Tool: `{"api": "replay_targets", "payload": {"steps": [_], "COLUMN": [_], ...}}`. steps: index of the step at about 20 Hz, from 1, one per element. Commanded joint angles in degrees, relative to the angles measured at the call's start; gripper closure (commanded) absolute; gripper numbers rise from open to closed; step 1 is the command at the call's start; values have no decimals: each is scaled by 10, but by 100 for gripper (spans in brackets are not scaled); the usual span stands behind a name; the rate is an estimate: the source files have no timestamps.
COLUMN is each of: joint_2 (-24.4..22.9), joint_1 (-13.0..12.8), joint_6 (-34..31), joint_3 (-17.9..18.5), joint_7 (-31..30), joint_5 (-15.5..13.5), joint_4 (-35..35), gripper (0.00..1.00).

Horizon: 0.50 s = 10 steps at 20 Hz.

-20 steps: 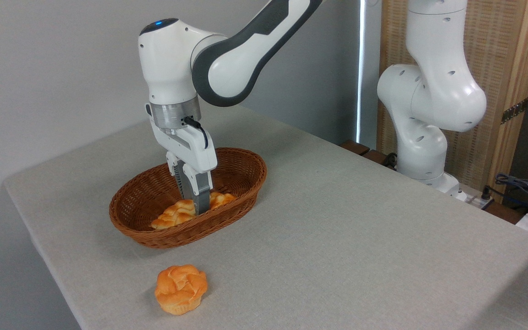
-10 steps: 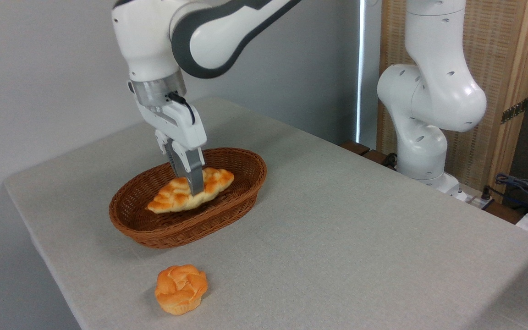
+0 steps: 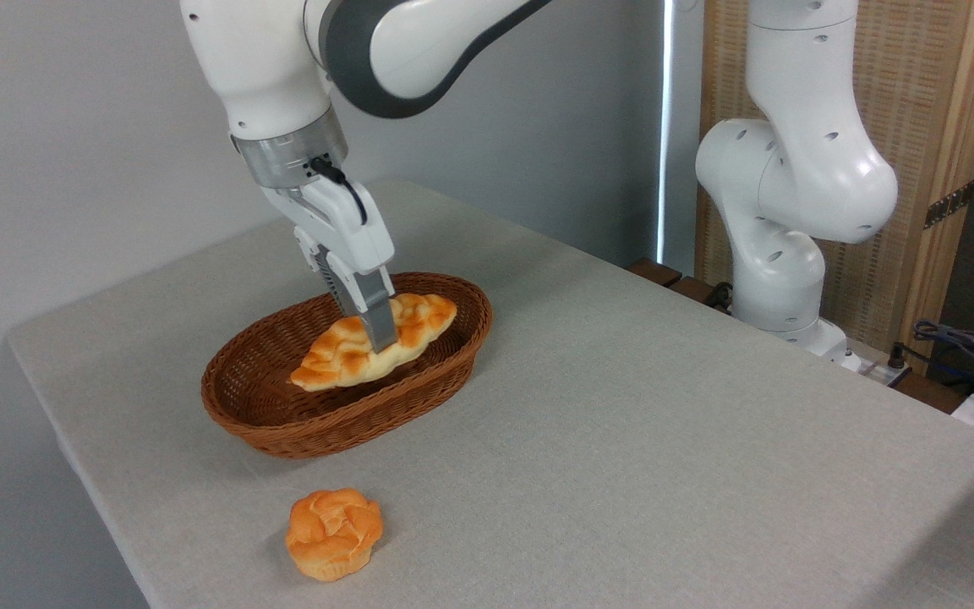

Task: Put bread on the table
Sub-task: 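Carry the loaf over the basket rim and lower it onto the table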

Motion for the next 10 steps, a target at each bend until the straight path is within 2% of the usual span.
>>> {"api": "replay_targets", "payload": {"steps": [1, 3, 4, 6, 7, 10], "joint_2": [-5, -14, -26, -59, -70, -72], "joint_1": [-2, -1, -1, 0, 0, 0], "joint_6": [-45, -46, -40, 1, 22, 73], "joint_3": [50, 59, 61, 95, 102, 104], "joint_7": [27, 60, 77, 115, 120, 120], "joint_5": [21, 64, 75, 85, 87, 107], "joint_4": [29, 18, -5, -63, -89, -137], "gripper": [59, 58, 56, 54, 50, 48]}}
